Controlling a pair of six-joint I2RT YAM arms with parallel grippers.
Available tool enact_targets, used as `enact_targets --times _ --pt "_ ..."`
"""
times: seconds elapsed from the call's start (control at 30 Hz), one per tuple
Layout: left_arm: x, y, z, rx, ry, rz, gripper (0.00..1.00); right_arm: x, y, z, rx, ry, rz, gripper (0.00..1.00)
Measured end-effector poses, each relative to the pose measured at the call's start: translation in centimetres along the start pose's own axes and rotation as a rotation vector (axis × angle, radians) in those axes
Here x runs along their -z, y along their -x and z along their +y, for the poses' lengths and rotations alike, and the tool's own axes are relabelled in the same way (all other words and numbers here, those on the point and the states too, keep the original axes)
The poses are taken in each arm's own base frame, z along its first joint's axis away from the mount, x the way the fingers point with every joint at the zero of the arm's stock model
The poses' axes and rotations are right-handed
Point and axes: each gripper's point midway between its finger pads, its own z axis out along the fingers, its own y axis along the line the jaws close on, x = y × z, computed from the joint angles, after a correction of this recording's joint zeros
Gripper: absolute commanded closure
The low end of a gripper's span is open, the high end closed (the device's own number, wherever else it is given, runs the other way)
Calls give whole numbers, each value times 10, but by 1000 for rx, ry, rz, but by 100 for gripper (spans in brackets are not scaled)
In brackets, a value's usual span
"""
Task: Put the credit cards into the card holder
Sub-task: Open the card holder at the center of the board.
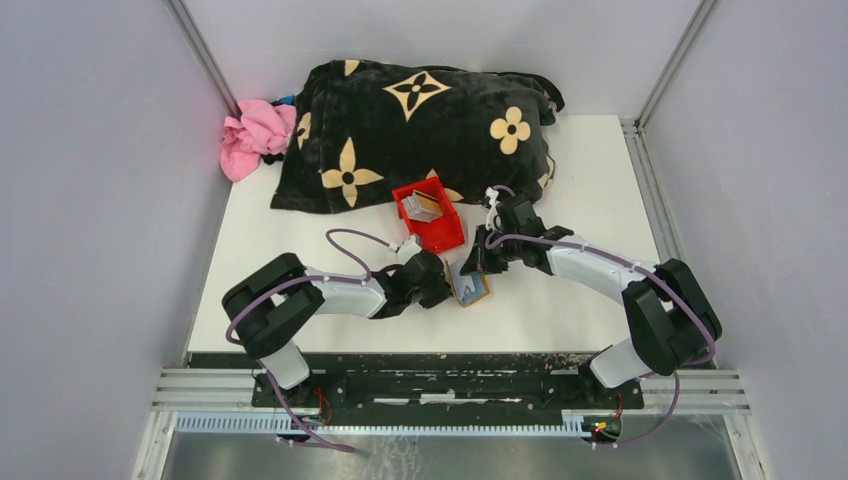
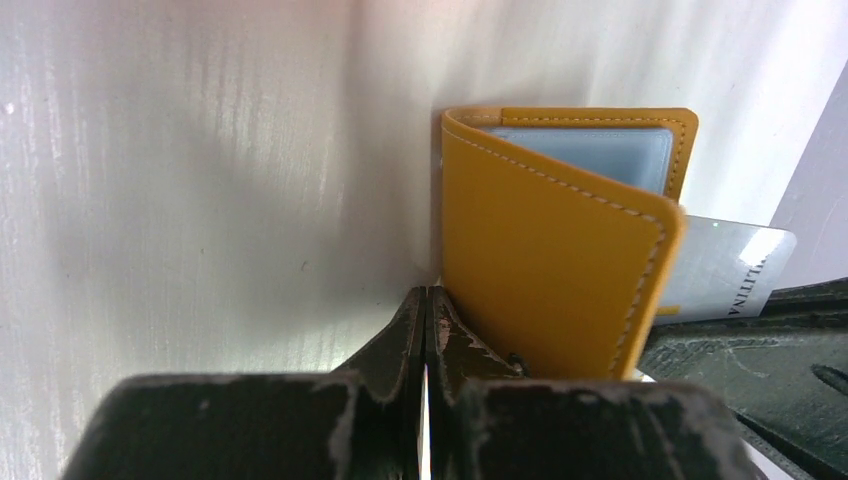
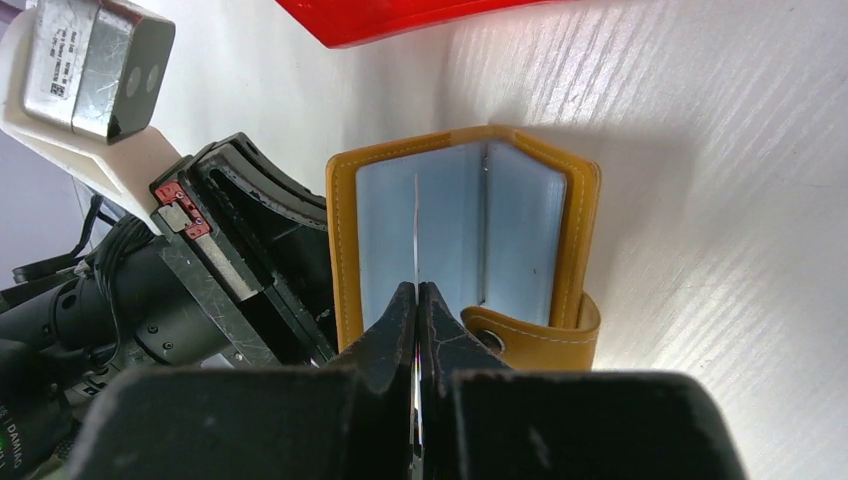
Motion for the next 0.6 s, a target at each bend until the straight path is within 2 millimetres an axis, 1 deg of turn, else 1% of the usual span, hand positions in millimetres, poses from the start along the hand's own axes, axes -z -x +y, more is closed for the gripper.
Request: enact_targets --times 0.3,0.6 --pt "-2 1 -1 -35 -40 10 97 -4 -9 5 35 -26 10 99" --pt "-2 2 1 -47 -32 35 97 -10 -9 9 113 -85 3 99"
